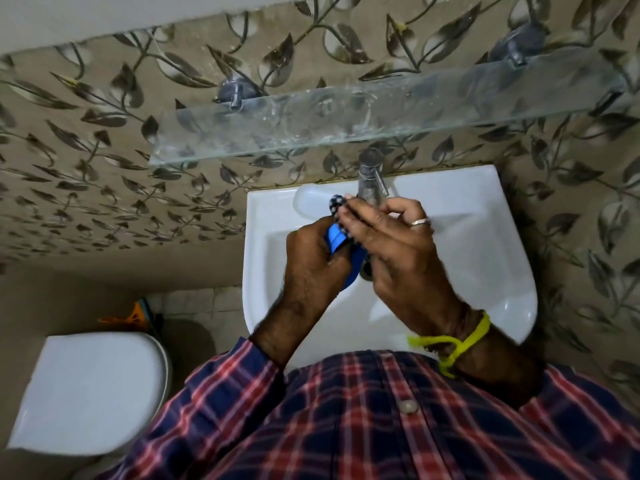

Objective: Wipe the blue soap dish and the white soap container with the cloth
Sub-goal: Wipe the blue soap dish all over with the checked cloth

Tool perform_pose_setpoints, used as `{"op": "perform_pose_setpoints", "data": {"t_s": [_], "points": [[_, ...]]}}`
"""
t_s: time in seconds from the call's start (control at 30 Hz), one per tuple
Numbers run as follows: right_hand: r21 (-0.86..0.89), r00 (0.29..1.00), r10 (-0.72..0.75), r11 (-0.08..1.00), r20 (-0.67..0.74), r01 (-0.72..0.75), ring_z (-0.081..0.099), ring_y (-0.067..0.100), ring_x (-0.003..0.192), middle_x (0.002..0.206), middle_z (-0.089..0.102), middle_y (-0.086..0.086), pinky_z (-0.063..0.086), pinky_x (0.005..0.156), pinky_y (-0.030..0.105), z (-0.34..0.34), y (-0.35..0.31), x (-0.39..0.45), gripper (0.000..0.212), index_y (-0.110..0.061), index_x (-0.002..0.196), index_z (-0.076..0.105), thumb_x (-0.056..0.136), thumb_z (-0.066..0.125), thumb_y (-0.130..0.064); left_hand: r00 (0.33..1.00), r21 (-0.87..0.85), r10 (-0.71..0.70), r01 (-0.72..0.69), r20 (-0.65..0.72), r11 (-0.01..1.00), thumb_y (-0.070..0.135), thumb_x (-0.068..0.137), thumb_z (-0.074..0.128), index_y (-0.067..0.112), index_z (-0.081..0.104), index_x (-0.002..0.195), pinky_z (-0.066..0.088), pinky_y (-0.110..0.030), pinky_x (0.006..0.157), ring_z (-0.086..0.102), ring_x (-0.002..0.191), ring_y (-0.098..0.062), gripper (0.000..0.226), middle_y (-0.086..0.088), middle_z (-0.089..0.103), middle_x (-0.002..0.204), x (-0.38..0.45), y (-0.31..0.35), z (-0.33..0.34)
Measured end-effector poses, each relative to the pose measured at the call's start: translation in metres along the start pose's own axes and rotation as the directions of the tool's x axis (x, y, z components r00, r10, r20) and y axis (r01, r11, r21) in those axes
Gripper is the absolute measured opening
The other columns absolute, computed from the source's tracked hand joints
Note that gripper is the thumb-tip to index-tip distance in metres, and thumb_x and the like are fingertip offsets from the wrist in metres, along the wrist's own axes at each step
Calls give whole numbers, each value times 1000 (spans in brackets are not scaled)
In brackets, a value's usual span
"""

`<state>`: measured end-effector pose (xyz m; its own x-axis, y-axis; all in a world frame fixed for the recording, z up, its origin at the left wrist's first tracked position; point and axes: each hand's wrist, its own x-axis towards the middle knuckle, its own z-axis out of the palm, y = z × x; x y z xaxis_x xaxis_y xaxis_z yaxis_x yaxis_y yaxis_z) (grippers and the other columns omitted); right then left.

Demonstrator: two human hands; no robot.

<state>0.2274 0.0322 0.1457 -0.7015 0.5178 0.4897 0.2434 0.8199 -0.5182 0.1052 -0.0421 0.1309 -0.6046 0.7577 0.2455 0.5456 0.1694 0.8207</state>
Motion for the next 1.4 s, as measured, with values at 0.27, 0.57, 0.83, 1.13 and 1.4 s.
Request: {"op": "perform_pose_setpoints", "data": {"t_s": [0.27, 0.57, 0.83, 1.13, 1.4], "points": [[95, 985, 155, 985, -78, -147, 46, 20, 108, 131, 62, 11, 45, 98, 38, -1, -2, 3, 62, -2, 125, 63, 70, 50, 23, 995, -75, 28, -35, -92, 997, 7, 82, 70, 7, 77, 93, 53, -19, 66, 64, 70, -5, 13, 10, 69, 77, -5, 0, -4], [281, 939, 332, 913, -89, -296, 62, 27, 103, 108, 58, -12, 47, 96, 25, 1, -3, -7, 48, -2, 127, 61, 81, 66, 9, 986, -258, 88, -123, -143, 958, 6, 89, 72, 20, 71, 105, 58, -25, 75, 67, 80, 0, 21, 19, 69, 88, -7, 11, -13], [215, 899, 353, 928, -258, -303, 66, 25, 93, 102, 71, 10, 54, 87, 30, 2, -5, 1, 40, -7, 120, 69, 80, 71, -1, 997, -475, -81, 74, 6, 877, 12, 88, 74, 25, 75, 89, 59, -37, 70, 65, 73, -15, 13, 5, 72, 78, -4, 16, -12], [-113, 982, -18, 994, -187, -3, 54, 30, 93, 122, 69, 11, 44, 90, 30, -11, -7, 10, 51, 1, 123, 64, 74, 57, 13, 970, -145, -153, 182, 188, 972, 20, 82, 83, 16, 76, 87, 63, -46, 75, 76, 74, -19, 10, -3, 78, 81, 18, 19, -24], [51, 998, 61, 997, -29, -59, 56, 31, 92, 123, 67, 7, 51, 88, 42, -16, 19, -9, 54, -2, 122, 66, 73, 65, 20, 964, -197, -200, 233, 173, 952, 16, 83, 82, 9, 78, 95, 63, -49, 75, 77, 71, -20, 15, -7, 79, 78, 10, 7, -31]]}}
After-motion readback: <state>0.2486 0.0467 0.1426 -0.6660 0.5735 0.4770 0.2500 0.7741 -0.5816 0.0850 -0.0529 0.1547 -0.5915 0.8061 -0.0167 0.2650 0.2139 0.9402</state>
